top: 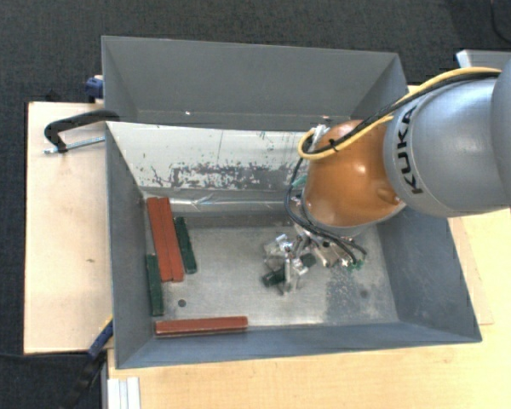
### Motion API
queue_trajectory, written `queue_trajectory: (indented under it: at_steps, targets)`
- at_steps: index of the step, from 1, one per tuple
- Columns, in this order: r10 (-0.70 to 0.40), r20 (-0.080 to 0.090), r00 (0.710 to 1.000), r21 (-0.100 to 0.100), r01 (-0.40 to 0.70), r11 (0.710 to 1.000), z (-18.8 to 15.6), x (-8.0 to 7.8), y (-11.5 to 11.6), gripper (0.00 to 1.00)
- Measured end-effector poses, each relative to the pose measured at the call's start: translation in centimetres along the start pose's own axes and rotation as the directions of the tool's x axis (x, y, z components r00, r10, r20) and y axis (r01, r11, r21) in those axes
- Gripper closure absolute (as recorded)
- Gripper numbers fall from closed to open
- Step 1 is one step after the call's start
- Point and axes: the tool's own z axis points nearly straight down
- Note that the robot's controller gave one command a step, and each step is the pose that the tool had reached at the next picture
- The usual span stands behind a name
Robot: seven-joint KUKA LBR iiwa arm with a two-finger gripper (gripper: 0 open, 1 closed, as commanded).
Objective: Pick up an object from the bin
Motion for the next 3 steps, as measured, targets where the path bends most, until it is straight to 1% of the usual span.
queue_trajectory:
  at_steps: [2, 3]
  targets:
    - [0.000, -0.001, 1.000, -0.001, 0.000, 1.000, -0.3, 0.1, 0.0, 1.00]
    - [0.000, -0.008, 1.000, -0.004, 0.000, 1.000, -2.1, 0.3, 0.2, 1.00]
